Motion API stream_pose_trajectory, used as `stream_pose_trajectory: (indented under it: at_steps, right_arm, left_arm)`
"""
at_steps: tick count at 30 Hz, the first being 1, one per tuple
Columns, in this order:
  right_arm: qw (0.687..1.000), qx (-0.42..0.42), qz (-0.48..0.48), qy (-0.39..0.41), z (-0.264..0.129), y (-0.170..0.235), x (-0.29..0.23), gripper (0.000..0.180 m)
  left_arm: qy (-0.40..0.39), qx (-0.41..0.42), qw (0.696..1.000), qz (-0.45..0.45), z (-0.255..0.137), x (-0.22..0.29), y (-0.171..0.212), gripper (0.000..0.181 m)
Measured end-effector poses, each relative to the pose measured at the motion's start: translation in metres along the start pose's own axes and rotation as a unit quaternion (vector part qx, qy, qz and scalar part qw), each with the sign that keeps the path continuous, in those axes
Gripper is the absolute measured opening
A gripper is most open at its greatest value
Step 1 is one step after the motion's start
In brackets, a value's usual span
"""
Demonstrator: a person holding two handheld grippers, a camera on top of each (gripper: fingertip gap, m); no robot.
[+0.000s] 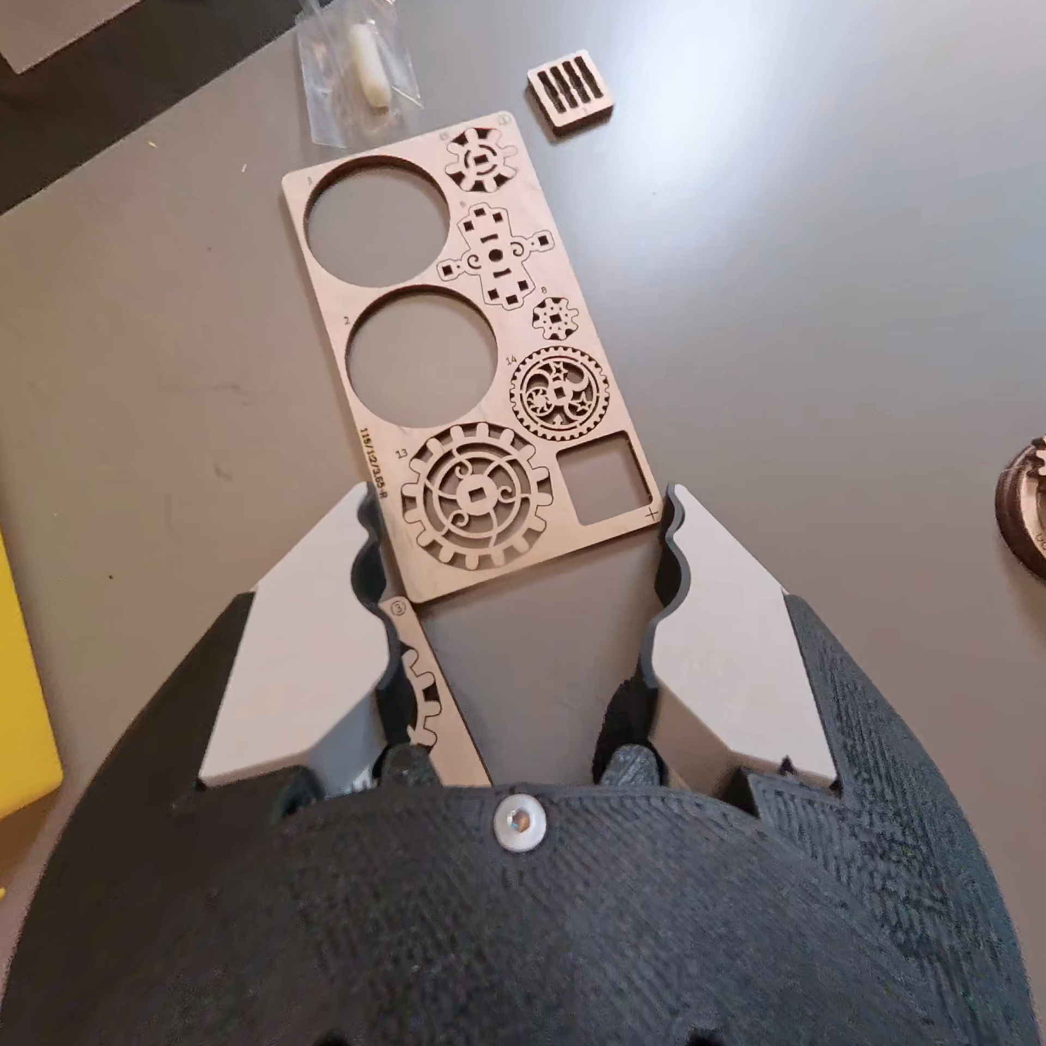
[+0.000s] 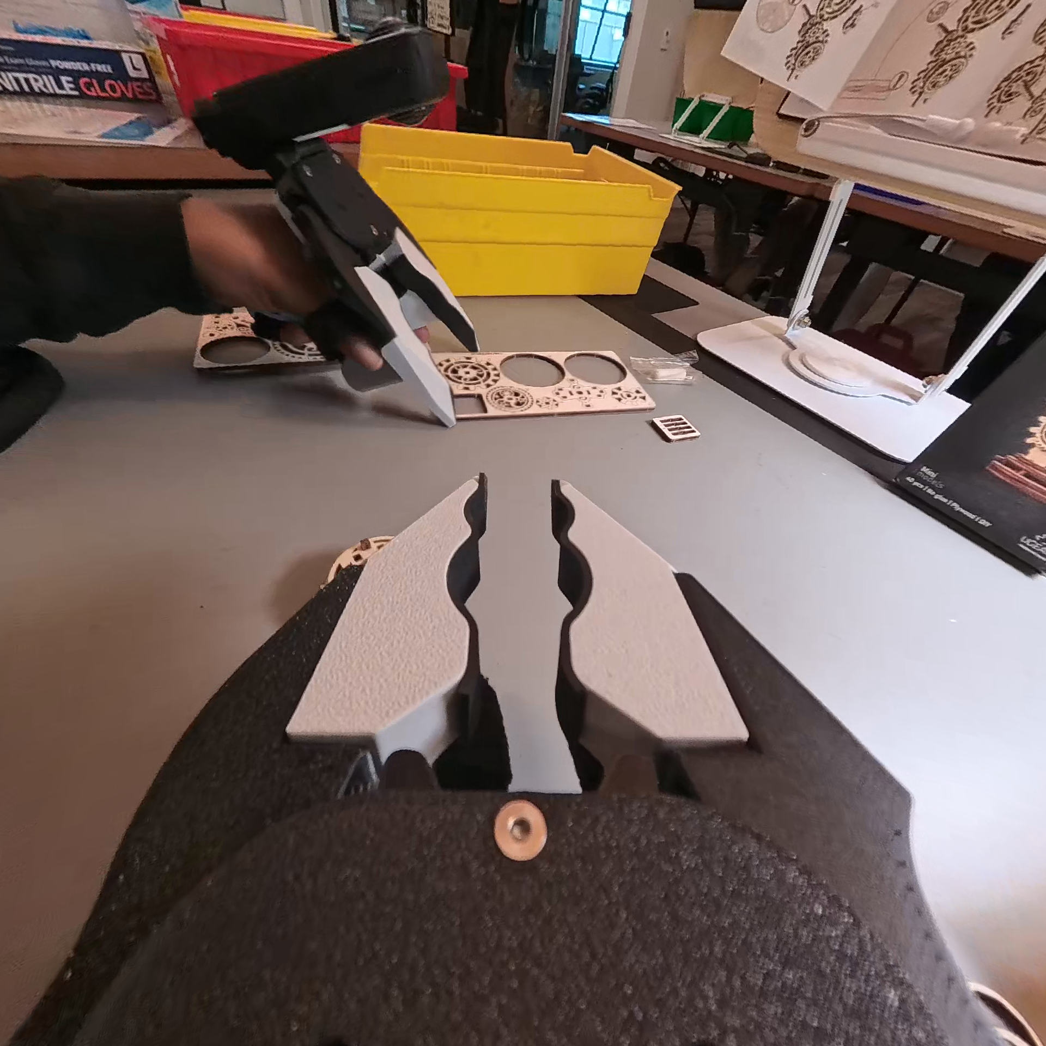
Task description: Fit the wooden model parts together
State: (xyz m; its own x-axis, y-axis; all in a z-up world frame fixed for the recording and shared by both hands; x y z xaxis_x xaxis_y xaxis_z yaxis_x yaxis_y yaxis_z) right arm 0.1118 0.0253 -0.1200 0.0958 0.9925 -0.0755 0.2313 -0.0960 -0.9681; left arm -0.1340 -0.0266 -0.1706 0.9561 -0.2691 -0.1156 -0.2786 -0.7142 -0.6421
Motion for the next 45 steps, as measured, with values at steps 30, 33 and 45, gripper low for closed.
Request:
stream_pose_trajectory:
  at_steps: [30,33,45]
  right_arm:
    - [0.954,-0.268,0.095,0.093,0.035,0.028,0.048,0.039]
    - [0.953,-0.282,0.093,0.059,0.043,0.027,0.035,0.031]
    - [0.949,-0.312,0.024,0.044,0.051,0.029,0.014,0.017]
  left_arm:
    - [0.072,0.094,0.985,0.124,-0.013,0.078,-0.015,0.065]
    - [0.082,0.067,0.985,0.138,-0.006,0.088,-0.012,0.066]
    - [0.114,0.055,0.990,0.059,-0.006,0.080,-0.016,0.069]
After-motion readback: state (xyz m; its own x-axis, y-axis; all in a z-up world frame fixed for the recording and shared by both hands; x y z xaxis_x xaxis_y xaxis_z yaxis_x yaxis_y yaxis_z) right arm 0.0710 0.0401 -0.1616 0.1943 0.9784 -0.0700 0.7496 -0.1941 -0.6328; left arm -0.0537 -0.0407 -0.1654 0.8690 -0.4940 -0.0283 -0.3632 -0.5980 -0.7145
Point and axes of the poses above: each gripper's, where its closed fingertips meet, z out along the fingers, y out of its underside, x = y × z across the jaws, the point moved 6 cm from there along -z, back along the fingers, and after that the axes turned 11 degrees about z, right-handed, at the moved point
